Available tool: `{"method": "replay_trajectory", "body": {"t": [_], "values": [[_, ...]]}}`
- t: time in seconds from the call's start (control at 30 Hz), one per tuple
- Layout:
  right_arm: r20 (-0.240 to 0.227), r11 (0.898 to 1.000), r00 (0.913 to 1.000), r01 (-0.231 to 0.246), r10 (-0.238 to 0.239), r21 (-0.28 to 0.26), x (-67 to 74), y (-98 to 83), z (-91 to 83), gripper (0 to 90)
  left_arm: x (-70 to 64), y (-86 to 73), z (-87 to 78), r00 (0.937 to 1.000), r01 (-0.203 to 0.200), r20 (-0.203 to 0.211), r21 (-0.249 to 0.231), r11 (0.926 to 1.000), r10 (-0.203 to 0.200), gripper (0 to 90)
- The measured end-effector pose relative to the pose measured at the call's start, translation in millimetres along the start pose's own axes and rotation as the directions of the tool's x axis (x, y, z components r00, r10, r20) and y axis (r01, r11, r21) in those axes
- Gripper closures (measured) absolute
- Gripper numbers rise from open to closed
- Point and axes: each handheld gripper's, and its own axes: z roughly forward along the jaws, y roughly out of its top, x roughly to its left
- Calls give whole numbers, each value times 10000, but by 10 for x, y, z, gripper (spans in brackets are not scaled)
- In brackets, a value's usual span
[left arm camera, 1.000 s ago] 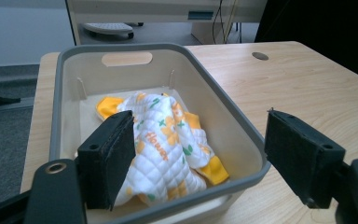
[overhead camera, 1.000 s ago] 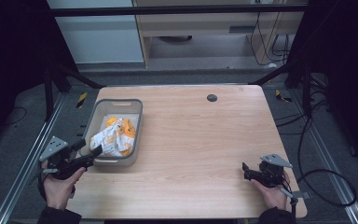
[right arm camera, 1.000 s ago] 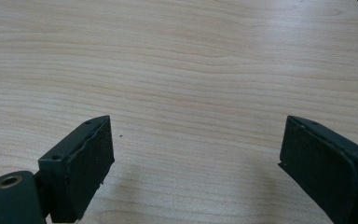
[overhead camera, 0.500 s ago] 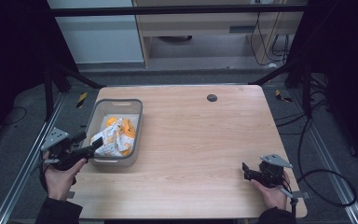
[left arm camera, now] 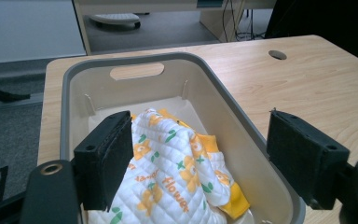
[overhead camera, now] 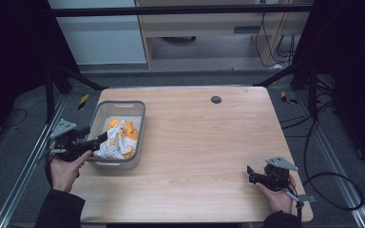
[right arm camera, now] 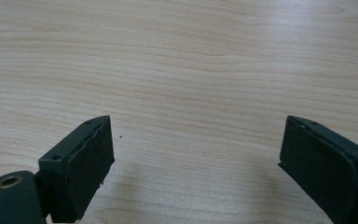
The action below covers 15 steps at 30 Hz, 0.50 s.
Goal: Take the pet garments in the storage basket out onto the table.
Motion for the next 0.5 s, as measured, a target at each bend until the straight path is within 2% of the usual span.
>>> {"method": "replay_trajectory", "body": {"t": [0.17, 0.43, 0.5], "values": [[-17, 10000, 10000, -12, 12, -1, -1, 0, 0, 97, 15, 73, 44, 9999, -52, -104, 142, 9999, 53, 222], [-61, 10000, 10000, -47, 47, 43, -2, 1, 1, 95, 26, 197, 147, 9994, -280, -187, 635, 9976, 293, 215], [-76, 10000, 10000, -56, 56, 35, -1, 1, 0, 95, 35, 214, 190, 9993, -321, -149, 878, 9956, 335, 213]]}}
